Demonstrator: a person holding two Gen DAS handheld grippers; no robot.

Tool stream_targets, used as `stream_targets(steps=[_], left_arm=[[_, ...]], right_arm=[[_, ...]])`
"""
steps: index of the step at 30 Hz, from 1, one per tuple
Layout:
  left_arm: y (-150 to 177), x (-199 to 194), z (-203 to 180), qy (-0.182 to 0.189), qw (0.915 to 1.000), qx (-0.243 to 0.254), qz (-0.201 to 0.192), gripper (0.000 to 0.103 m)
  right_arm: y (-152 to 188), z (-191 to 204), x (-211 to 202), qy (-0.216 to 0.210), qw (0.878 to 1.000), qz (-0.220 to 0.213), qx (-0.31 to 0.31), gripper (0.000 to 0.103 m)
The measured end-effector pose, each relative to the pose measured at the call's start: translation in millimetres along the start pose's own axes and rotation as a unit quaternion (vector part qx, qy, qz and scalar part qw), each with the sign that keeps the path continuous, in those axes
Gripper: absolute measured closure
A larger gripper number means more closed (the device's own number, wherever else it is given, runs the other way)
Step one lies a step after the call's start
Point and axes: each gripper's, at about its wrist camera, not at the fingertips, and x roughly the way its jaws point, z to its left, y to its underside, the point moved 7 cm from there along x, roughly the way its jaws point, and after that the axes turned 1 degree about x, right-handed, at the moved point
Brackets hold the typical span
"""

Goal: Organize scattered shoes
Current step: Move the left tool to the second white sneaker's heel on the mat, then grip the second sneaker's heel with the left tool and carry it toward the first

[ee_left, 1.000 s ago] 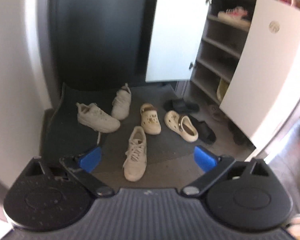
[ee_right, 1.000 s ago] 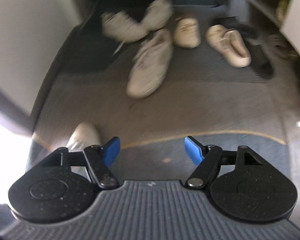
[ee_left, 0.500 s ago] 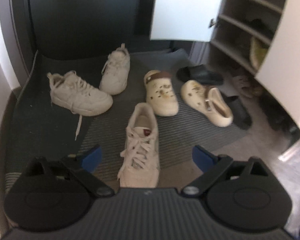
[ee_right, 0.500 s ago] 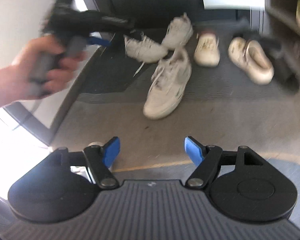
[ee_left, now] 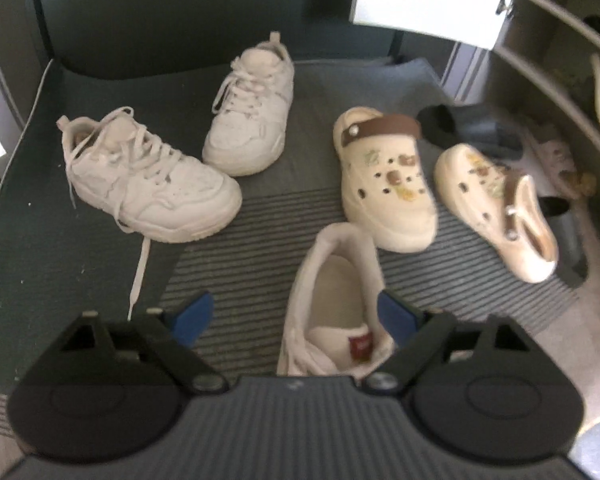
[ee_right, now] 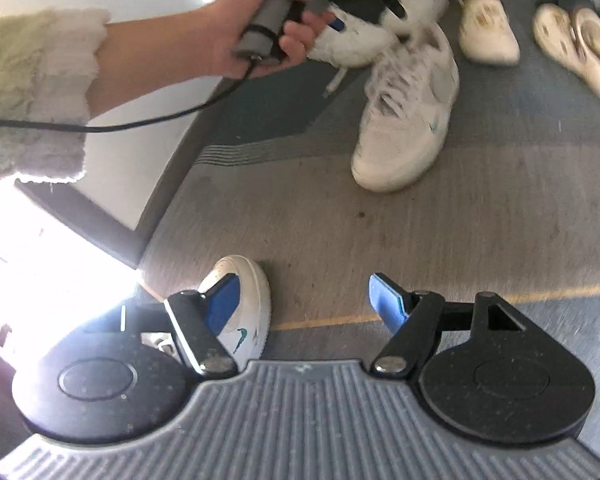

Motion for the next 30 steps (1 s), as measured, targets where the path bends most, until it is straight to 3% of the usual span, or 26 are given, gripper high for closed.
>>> stream_targets(steps=[5, 7, 11, 15, 17, 30], left_arm=[[-4, 49, -5, -0.012, 0.9989, -0.006, 0.045, 0.022], [-1, 60, -6, -0.016, 0.9984, -0.001, 0.055, 0.030], [2, 90, -6, -0.013, 0.9971, -0.003, 0.075, 0.032], [6, 113, -6, -0.025, 0.9941, -0.004, 0.106, 0.070], [7, 115, -10, -0.022, 0.9939, -0.002, 0.108, 0.082], [26, 87, -1, -0.019, 0.9932, 0.030, 0.111, 0.086]], right_arm=[[-9, -23, 11, 0.001, 0.998, -0.003, 0.060, 0.029], [-11, -30, 14, 0.007, 0.998, -0.009, 0.067, 0.029], [-12, -50, 21, 0.024, 0.995, -0.011, 0.092, 0.029], [-7, -64, 26, 0.039, 0.993, -0.003, 0.111, 0.029], [-5, -68, 29, 0.042, 0.992, 0.002, 0.119, 0.029], [-9, -76, 24, 0.048, 0.989, -0.009, 0.141, 0.029]])
